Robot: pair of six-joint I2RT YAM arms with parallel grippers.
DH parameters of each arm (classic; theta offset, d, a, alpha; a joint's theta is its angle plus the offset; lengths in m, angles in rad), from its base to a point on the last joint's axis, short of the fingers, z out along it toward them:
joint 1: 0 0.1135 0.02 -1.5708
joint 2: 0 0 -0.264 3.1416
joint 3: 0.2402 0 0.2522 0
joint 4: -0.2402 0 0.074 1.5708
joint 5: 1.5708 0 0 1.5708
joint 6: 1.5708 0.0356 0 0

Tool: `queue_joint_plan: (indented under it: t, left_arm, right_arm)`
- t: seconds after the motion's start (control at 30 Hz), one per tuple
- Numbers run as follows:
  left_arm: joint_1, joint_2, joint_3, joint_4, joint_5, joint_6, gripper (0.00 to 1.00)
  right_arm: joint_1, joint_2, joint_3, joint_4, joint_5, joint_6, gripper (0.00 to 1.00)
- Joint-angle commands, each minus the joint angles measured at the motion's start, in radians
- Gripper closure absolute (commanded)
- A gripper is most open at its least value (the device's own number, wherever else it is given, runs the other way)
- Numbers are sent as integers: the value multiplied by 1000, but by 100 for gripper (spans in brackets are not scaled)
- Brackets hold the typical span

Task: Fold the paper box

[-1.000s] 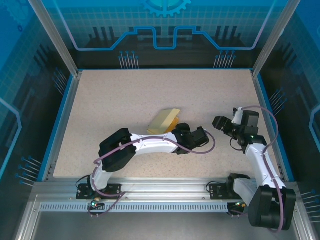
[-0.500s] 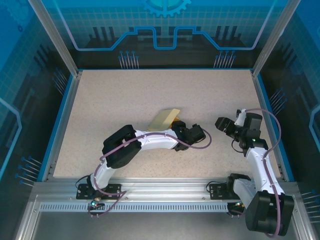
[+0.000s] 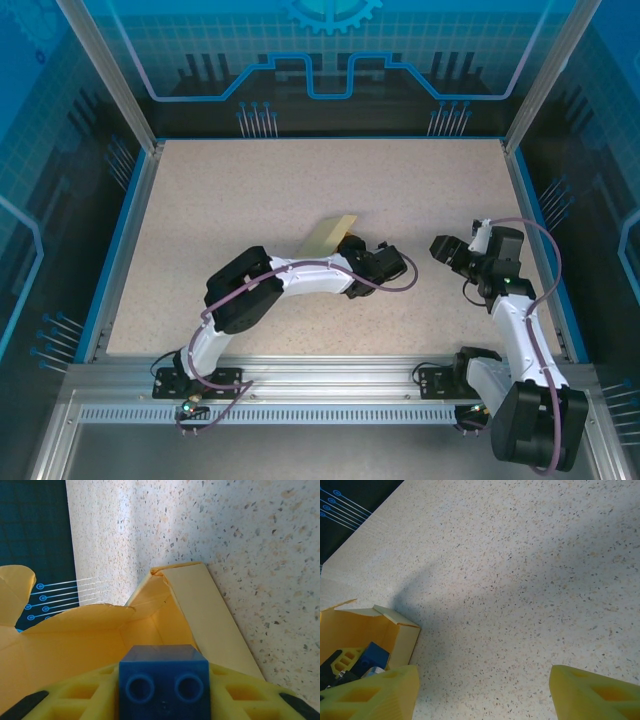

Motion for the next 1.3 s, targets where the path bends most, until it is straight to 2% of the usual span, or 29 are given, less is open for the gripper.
queue_joint_plan:
  t: [0.0, 0.23, 0.63, 1.07, 1.27]
  left_arm:
    - [4, 6, -9, -20, -29, -31, 57]
    - [3, -12, -10, -27, -20, -60, 52]
    - [-6, -56, -2, 9, 38, -84, 51]
    - [-26, -158, 3, 30, 348, -179, 50]
    - [-28, -270, -32, 45, 552, -262, 48]
  right_arm:
    - [-17, 1, -15, 13, -23, 6, 30]
    - [-18, 5, -16, 16, -27, 7, 30]
    - [-18, 17, -18, 29, -42, 11, 30]
    - [-17, -18, -20, 13, -1, 13, 30]
    - [8, -53, -16, 2, 23, 2, 30]
